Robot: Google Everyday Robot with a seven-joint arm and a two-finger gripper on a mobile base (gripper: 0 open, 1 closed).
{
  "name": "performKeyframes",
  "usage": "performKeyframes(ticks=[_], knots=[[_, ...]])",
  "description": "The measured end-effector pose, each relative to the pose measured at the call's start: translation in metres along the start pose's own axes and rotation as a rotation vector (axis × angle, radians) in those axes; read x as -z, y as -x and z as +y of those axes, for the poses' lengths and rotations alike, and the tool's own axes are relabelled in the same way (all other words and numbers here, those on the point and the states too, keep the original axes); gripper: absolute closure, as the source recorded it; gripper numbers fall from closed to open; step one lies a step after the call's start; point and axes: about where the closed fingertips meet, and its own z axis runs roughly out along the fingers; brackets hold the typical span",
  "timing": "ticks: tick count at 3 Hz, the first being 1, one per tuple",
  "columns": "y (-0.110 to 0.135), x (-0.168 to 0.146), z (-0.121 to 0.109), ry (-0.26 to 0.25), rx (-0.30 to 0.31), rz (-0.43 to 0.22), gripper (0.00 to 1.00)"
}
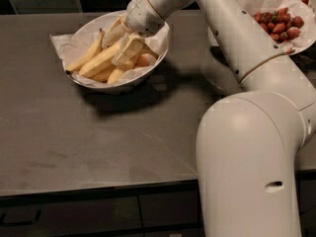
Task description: Pick banana from white bowl
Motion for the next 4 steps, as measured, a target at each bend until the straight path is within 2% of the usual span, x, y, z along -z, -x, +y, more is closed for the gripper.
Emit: performKeyframes(ticks=[2, 3, 4], knots=[[-0.004, 0.007, 0.007, -0.021, -0.020, 0.016, 1.00], [0.003, 0.017, 0.010, -0.037, -0.009, 0.009, 1.00], [0.027, 0.043, 0.010, -0.086, 0.047, 0.001, 1.00]])
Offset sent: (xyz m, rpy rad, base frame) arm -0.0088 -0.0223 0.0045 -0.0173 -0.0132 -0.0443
